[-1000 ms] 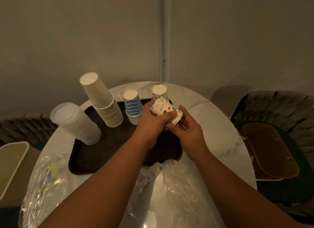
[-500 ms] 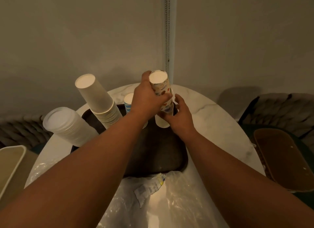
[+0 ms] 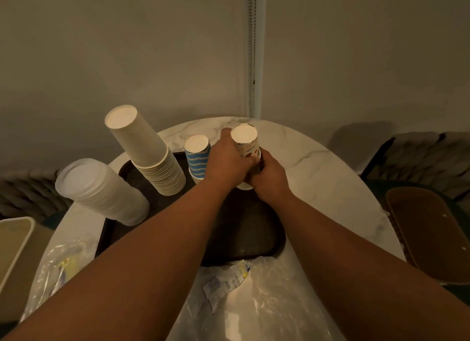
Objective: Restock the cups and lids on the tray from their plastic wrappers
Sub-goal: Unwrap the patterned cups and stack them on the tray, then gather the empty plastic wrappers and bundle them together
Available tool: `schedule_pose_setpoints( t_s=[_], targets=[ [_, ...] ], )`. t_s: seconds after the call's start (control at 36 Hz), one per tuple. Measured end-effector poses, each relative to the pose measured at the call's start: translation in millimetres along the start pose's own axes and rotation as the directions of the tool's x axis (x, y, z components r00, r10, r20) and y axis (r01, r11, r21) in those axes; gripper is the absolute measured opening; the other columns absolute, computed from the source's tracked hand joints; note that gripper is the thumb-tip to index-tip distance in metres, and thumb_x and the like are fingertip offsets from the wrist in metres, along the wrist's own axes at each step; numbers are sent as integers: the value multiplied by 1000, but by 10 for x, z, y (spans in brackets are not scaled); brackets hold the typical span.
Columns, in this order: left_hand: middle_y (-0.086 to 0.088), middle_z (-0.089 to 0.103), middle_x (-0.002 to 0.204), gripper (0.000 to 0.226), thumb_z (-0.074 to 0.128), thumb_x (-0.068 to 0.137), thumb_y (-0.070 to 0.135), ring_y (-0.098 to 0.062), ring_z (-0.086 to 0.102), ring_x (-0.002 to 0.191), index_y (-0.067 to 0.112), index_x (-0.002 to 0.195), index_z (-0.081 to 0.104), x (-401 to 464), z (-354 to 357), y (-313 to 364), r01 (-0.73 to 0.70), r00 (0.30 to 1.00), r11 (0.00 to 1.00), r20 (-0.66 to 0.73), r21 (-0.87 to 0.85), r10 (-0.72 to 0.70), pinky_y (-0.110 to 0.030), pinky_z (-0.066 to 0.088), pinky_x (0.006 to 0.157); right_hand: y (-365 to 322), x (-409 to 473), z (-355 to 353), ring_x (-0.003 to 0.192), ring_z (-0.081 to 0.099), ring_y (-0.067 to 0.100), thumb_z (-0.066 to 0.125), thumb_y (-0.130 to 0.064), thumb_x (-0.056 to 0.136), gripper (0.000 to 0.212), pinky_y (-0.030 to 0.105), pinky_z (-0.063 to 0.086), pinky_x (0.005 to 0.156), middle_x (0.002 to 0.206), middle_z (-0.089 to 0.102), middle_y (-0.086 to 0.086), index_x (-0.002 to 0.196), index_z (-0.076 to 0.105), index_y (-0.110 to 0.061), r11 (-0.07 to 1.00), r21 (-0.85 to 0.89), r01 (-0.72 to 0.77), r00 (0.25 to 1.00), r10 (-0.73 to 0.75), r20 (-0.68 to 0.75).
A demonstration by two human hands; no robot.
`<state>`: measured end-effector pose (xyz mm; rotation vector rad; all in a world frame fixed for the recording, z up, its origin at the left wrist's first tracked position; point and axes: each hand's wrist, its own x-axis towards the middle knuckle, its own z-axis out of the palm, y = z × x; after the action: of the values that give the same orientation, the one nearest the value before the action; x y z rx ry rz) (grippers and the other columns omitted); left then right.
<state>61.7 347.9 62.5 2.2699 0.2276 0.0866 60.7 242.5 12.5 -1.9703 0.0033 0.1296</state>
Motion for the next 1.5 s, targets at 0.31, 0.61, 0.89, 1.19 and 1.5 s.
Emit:
schedule_pose_setpoints(
  t_s=[0.31,0.61,0.89,1.19,1.5],
  targets=[
    [-5,57,135,89,88,68,21,-23,53,127,13,140,36,-58,0,64,72,997,994,2,-79,-72,-32,46,103,-2,-43,-40,113,60,20,78,-22,79,58,28,47,91,125,64,-1,131,53,-20,999,-7,39,999,-39,-1],
    [1,36,155,95,80,80,30,-14,33,142,17,154,22,-578,-310,281,-5,992,996,-123,-94,-6,-23,29,109,89,-468,-354,129,48,16,80,-39,76,84,35,44,105,149,44,-2,147,39,-22,996,-88,16,990,-28,-135],
    [-2,59,131,53,71,88,35,-16,57,115,18,134,53,-1469,-103,-114,-28,986,991,165,133,6,-26,45,95,443,-1271,-715,90,60,15,73,-38,85,47,27,49,80,111,61,-3,126,58,-20,983,-179,-27,987,-2,-164],
    [-5,55,138,46,53,98,28,-29,46,125,23,143,46,-1641,276,-391,-271,901,841,431,468,51,-41,39,105,811,-1945,-900,95,59,15,65,-39,91,40,27,44,85,117,63,1,125,59,-20,949,-206,-240,970,227,-85],
    [6,64,85,7,60,96,21,-8,60,79,20,92,66,-1739,218,-97,-82,864,990,503,115,13,-20,43,63,605,-2116,-604,136,42,23,87,-58,56,125,42,39,109,151,41,2,155,17,-25,941,-287,-179,974,211,83]
  ],
)
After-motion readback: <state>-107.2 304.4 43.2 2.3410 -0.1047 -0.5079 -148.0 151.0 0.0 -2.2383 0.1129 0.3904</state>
